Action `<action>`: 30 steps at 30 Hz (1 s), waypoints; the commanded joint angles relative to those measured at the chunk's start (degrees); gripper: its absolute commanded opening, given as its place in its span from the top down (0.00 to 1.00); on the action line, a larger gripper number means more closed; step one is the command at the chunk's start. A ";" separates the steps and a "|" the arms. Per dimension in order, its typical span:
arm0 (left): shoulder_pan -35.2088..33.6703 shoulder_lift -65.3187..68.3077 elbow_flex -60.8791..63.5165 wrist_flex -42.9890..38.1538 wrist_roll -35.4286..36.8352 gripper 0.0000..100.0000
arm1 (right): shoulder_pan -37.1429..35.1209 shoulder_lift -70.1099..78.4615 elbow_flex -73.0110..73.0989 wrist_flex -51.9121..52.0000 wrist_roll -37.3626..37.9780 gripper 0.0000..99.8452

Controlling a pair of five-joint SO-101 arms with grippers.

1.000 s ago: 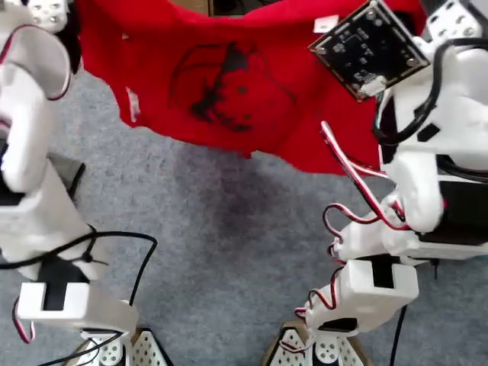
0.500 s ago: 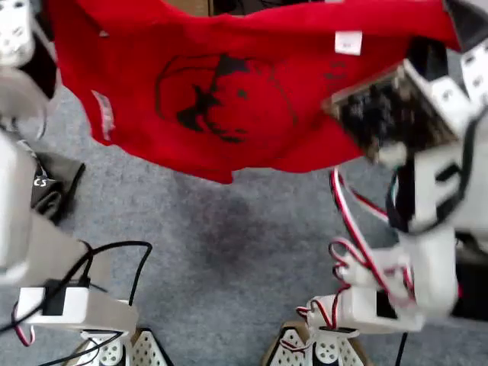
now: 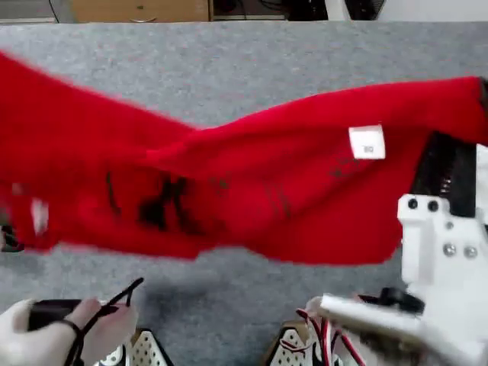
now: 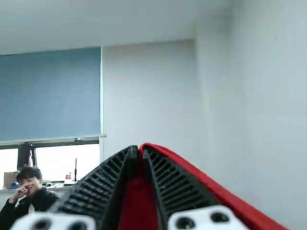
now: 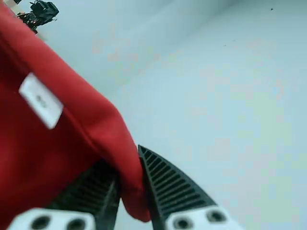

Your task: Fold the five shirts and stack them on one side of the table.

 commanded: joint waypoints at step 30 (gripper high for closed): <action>6.33 26.15 81.85 -44.92 -10.46 0.98 | -0.75 6.90 109.41 -74.55 -2.90 1.00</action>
